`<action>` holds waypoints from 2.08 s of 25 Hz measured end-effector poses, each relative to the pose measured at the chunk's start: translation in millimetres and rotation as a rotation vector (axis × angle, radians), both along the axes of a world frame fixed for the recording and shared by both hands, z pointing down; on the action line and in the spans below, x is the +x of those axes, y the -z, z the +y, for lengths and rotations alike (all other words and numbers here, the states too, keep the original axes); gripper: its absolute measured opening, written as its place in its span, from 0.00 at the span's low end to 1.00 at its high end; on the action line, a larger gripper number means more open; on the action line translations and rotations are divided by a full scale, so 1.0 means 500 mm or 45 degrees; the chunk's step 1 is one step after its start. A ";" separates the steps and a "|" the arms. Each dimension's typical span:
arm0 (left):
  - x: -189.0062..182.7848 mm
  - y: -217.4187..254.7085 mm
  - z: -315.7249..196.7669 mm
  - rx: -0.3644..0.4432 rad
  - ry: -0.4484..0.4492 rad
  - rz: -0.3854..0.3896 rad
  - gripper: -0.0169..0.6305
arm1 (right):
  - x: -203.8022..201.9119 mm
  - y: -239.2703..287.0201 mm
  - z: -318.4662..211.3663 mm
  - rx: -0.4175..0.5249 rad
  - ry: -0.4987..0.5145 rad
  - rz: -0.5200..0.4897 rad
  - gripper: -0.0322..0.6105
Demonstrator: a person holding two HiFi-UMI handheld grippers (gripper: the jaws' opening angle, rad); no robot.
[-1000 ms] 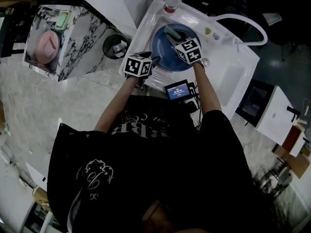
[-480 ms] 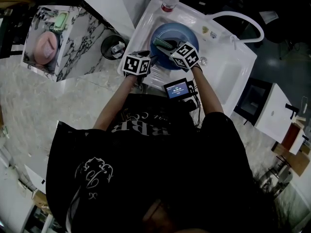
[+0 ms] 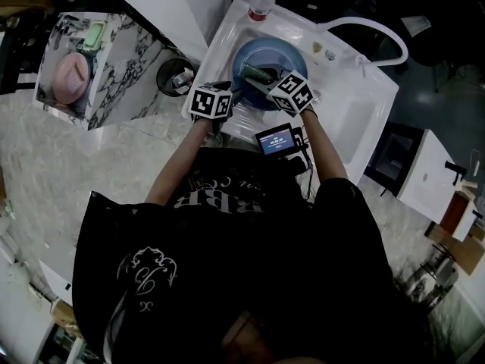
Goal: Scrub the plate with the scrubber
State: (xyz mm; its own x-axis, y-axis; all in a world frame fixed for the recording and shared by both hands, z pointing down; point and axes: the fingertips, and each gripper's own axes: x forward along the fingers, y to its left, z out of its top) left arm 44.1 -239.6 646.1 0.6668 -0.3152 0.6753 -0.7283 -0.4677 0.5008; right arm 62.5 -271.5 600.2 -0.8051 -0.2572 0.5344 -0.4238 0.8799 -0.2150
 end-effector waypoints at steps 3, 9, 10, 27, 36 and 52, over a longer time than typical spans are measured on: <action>-0.001 0.003 -0.002 0.013 0.006 -0.004 0.36 | 0.043 0.018 -0.058 0.083 -0.127 0.006 0.19; -0.001 0.000 -0.002 0.021 0.016 -0.013 0.36 | 0.160 0.024 -0.165 0.249 -0.304 0.164 0.19; -0.001 0.000 -0.001 0.022 0.018 -0.014 0.36 | 0.173 0.024 -0.177 0.267 -0.313 0.182 0.19; -0.001 -0.002 0.000 0.029 0.009 -0.009 0.35 | 0.176 -0.036 -0.170 0.184 -0.352 0.219 0.19; -0.001 0.001 0.000 0.030 0.002 -0.009 0.35 | 0.098 -0.026 -0.072 0.126 -0.161 0.168 0.19; -0.002 0.005 -0.001 0.032 -0.009 -0.009 0.35 | 0.014 -0.021 0.071 -0.284 0.018 -0.080 0.19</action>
State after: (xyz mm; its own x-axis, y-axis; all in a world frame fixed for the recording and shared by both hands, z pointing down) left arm 43.2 -240.2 643.8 0.6641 -0.3273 0.6721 -0.7285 -0.4852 0.4836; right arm 69.5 -235.9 610.6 -0.8411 -0.1268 0.5258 -0.3916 0.8133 -0.4303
